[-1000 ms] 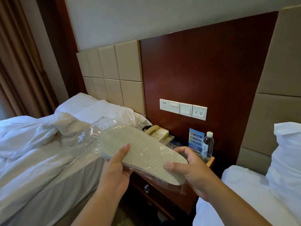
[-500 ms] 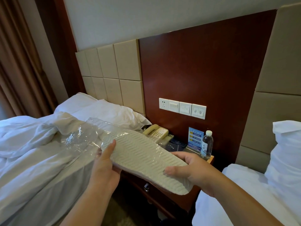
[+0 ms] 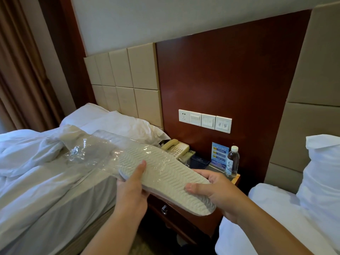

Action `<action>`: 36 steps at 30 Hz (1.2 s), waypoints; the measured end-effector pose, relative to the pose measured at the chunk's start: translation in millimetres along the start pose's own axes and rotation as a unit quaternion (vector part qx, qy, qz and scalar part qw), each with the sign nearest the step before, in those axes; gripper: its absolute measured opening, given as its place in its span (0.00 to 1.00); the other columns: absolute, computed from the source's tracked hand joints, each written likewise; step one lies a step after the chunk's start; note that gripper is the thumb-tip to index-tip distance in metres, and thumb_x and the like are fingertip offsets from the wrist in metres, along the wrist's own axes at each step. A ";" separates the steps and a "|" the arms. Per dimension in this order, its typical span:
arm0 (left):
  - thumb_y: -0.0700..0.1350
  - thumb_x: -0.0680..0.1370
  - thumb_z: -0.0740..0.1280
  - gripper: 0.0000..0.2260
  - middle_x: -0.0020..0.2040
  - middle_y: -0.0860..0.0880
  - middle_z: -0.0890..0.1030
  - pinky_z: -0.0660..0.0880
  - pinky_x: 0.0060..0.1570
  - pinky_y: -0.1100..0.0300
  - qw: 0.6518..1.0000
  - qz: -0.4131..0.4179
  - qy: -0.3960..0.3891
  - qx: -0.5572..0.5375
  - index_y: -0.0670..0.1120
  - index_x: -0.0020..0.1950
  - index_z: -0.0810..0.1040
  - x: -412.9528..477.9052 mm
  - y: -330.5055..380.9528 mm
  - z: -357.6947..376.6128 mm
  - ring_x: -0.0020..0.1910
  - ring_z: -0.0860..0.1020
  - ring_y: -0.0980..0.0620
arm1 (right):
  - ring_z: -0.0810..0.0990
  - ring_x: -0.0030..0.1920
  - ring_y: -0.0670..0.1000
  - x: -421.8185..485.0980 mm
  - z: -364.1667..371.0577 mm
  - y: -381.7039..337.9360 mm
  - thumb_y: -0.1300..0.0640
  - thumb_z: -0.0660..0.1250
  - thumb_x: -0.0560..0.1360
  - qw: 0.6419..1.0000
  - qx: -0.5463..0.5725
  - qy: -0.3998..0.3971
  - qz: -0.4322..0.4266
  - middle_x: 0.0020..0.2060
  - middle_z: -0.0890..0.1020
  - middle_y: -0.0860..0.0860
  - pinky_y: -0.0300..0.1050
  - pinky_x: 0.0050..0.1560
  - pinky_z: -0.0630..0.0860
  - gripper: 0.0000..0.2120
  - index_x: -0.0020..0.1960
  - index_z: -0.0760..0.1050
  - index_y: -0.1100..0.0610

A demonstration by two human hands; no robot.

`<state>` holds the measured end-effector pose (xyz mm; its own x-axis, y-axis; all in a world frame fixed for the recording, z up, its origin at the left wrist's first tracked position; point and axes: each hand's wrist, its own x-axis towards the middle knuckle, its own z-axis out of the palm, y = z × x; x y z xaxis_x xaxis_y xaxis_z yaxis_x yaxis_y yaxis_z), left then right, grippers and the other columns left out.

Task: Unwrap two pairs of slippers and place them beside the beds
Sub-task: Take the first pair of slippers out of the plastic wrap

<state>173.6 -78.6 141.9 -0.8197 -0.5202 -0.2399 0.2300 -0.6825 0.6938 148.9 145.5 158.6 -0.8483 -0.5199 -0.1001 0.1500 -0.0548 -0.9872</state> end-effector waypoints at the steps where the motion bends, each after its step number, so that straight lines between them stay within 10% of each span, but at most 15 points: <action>1: 0.41 0.59 0.81 0.34 0.51 0.45 0.87 0.83 0.44 0.43 1.000 0.000 0.002 -0.002 0.51 0.63 0.73 1.8 3.6 0.0 0.45 0.86 0.43 | 0.86 0.49 0.56 -0.6 -1.7 -1.0 0.61 0.80 0.65 1.000 0.001 0.000 -0.001 0.50 0.86 0.54 0.43 0.42 0.82 0.25 0.61 0.79 0.53; 7: 0.52 0.53 0.85 0.49 0.54 0.45 0.86 0.81 0.44 0.39 0.997 -0.028 -0.035 0.056 0.57 0.70 0.68 -11.3 -9.6 0.6 0.50 0.85 0.41 | 0.86 0.48 0.56 2.1 1.0 -1.8 0.64 0.78 0.66 0.999 0.035 0.019 -0.024 0.48 0.87 0.55 0.41 0.39 0.81 0.22 0.58 0.80 0.54; 36: 0.46 0.79 0.69 0.18 0.49 0.45 0.86 0.82 0.35 0.53 0.986 0.000 -0.005 0.168 0.52 0.68 0.71 33.3 1.7 -14.3 0.43 0.86 0.45 | 0.86 0.44 0.57 -20.8 -64.2 8.5 0.61 0.77 0.62 0.997 -0.008 0.040 0.068 0.49 0.86 0.60 0.41 0.35 0.80 0.20 0.54 0.84 0.57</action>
<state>154.2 -104.4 125.3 -0.8248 -0.5143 -0.2350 0.0446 -0.4735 0.8797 135.2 210.5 144.3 -0.8584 -0.4524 -0.2419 0.2583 0.0263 -0.9657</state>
